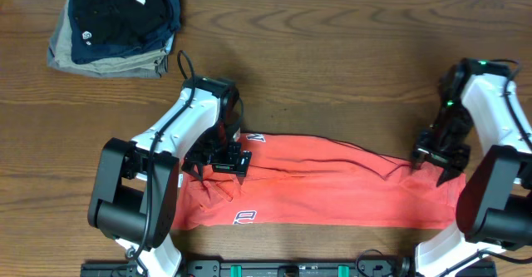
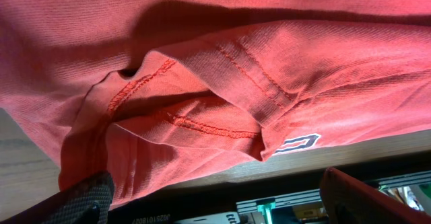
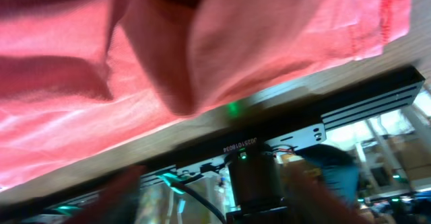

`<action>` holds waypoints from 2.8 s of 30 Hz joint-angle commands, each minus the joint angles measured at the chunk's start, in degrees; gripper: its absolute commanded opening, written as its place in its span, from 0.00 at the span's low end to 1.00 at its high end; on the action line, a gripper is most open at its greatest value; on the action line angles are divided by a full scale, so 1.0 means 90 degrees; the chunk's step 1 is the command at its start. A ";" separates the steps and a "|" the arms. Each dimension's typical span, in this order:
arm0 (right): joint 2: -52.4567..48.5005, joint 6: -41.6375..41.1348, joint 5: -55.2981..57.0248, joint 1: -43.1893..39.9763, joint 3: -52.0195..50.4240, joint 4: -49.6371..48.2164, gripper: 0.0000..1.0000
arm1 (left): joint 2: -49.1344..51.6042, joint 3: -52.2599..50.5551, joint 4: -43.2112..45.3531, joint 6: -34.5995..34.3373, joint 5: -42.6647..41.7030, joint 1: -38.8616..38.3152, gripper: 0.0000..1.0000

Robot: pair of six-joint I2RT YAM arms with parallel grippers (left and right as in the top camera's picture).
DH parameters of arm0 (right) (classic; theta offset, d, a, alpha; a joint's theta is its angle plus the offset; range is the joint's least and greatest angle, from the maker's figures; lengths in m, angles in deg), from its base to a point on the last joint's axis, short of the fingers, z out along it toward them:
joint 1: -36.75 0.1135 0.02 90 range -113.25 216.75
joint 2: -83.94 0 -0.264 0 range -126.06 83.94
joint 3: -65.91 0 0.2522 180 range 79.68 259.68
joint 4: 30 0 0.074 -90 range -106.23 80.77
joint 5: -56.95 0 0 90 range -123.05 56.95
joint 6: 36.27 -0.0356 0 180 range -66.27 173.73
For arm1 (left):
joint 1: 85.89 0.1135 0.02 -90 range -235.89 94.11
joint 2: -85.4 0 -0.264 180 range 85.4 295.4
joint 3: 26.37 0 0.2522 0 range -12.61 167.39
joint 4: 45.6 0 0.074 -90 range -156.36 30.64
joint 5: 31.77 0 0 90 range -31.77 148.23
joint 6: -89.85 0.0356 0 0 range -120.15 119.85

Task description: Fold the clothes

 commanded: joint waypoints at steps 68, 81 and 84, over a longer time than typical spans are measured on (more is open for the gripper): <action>0.0355 -0.1042 0.0675 -0.1129 -0.0823 -0.1064 0.99 | 0.0056 -0.0794 0.1270 -0.0318 0.0389 0.1132 0.37; 0.0355 -0.0374 -0.0505 -0.1168 -0.0828 -0.2191 0.93 | -0.0500 -0.0607 0.1156 0.0736 -0.1880 0.0848 0.15; 0.0355 -0.0323 -0.0505 -0.1137 -0.0886 -0.2195 0.93 | -0.0452 -0.0653 0.1409 0.0736 -0.1855 0.0461 0.16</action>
